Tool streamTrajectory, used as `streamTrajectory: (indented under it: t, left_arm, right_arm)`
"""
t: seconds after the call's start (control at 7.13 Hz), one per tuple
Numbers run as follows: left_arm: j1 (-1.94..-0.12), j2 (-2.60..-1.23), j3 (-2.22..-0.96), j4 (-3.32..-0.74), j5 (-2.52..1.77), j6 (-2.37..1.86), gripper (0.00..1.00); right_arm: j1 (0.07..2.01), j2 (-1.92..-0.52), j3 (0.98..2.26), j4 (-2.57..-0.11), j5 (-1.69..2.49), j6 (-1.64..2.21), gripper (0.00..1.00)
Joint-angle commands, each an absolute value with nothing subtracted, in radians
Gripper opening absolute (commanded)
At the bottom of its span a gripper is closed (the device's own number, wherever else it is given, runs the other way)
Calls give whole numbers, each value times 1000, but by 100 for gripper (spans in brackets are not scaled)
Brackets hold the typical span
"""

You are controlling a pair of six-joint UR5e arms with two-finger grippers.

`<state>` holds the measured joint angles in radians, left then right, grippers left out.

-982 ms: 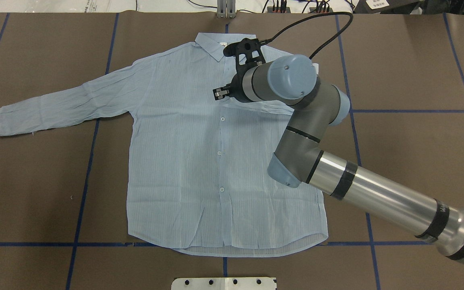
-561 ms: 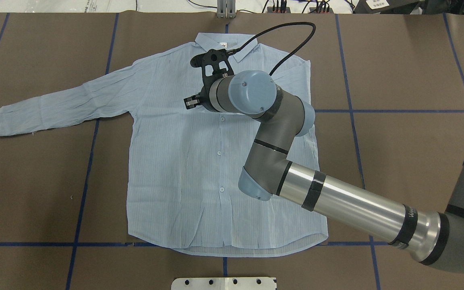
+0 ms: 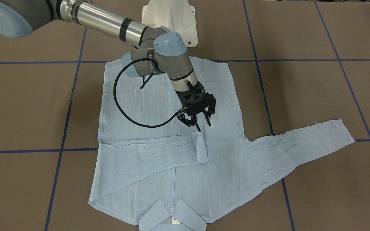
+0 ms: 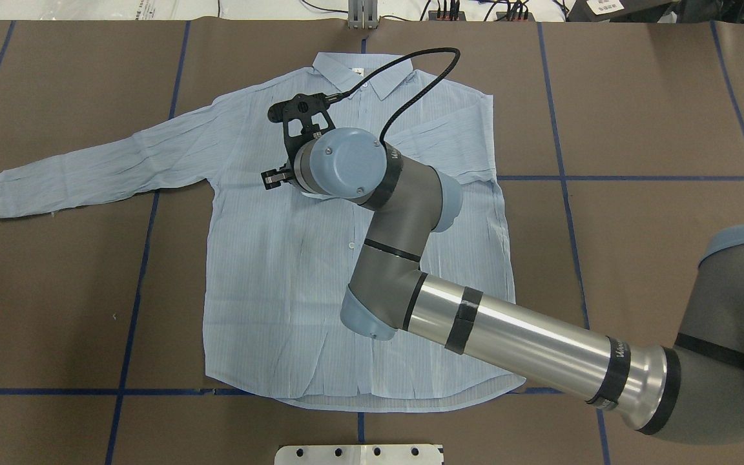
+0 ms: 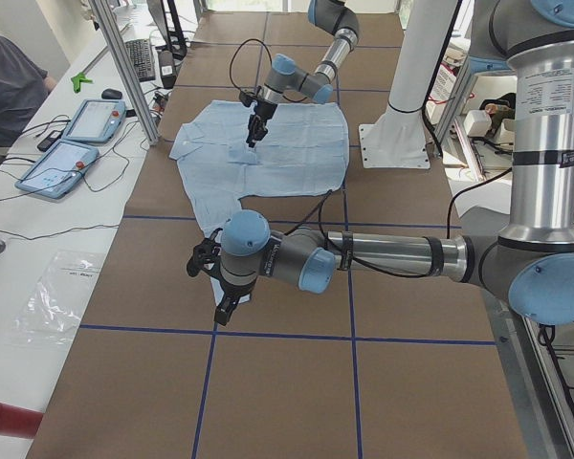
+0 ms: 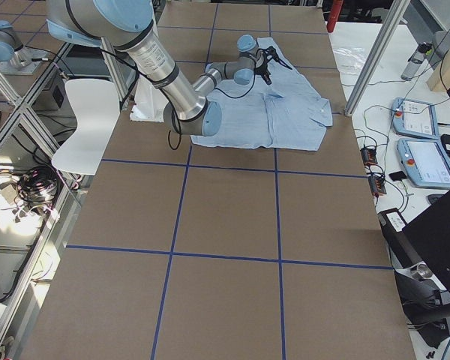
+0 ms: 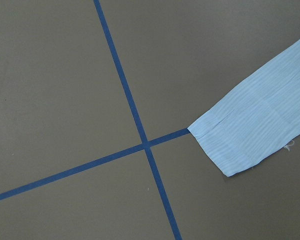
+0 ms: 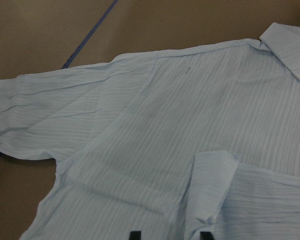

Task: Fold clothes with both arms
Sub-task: 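Carry the sleeve across the shirt body with the right gripper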

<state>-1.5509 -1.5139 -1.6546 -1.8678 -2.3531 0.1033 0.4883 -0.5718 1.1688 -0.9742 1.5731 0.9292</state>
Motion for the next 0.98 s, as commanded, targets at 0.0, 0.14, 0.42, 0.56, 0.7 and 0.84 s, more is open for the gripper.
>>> streamTrajectory:
  t: [0.0, 0.14, 0.42, 0.56, 0.7, 0.84]
  left_arm:
    - [-1551, -1514, -1651, -1873, -2353, 103, 100]
    - [-1551, -1514, -1649, -1873, -2353, 103, 100]
    - [-1551, -1519, -1651, -1891, -2355, 98, 100]
    - [-1551, -1519, -1652, -1934, -2353, 100, 100]
    - [-1549, -1519, -1645, -1983, -2355, 97, 100]
    - [-1540, -1526, -1628, -1990, -2355, 97, 100]
  right_arm:
    - [469, -519, 1124, -1009, 1536, 936, 88]
    - [471, -520, 1124, -1012, 1536, 939, 90]
    - [477, -520, 1130, -1122, 1552, 974, 99]
    - [529, -522, 1135, -1232, 1650, 980, 99]
    - [608, -529, 1150, -1343, 1816, 982, 99]
    - [686, -569, 1210, -1433, 1918, 971, 100]
